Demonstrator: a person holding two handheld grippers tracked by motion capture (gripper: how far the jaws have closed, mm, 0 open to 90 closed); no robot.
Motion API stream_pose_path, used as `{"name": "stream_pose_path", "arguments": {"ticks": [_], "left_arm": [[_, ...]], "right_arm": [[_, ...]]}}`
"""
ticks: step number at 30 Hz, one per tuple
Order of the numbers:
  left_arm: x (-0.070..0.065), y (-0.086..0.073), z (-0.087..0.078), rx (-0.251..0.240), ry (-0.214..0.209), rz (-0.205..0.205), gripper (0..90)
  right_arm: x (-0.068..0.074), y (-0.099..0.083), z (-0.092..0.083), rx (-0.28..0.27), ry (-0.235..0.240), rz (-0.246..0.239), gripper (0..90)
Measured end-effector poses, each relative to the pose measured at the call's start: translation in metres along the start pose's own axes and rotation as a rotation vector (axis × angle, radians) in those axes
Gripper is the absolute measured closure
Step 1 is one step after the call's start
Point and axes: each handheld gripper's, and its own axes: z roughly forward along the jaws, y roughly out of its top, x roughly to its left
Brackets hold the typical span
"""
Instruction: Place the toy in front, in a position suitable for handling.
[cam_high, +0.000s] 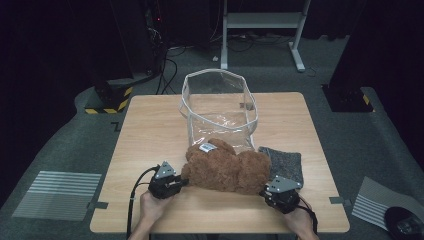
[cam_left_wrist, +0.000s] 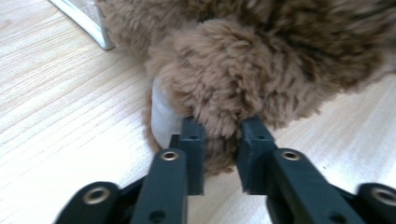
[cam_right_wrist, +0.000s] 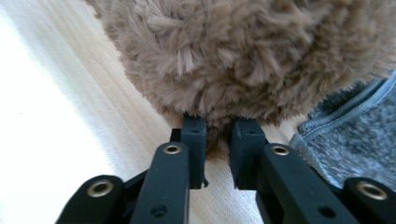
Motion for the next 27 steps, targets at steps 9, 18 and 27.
{"name": "stream_pose_path", "arguments": {"ticks": [9, 18, 27], "left_arm": [[-0.012, -0.005, -0.054, -0.058, -0.064, -0.047, 83.4], [-0.006, -0.021, -0.045, -0.029, -0.129, -0.1, 75.9], [0.025, 0.012, -0.044, -0.08, 0.01, -0.195, 42.3]], "right_arm": [[0.003, 0.019, -0.047, -0.088, 0.077, -0.027, 81.0], [-0.006, -0.002, -0.028, -0.023, 0.15, 0.05, 69.6], [-0.025, 0.001, -0.051, -0.119, 0.148, 0.112, 55.8]]}}
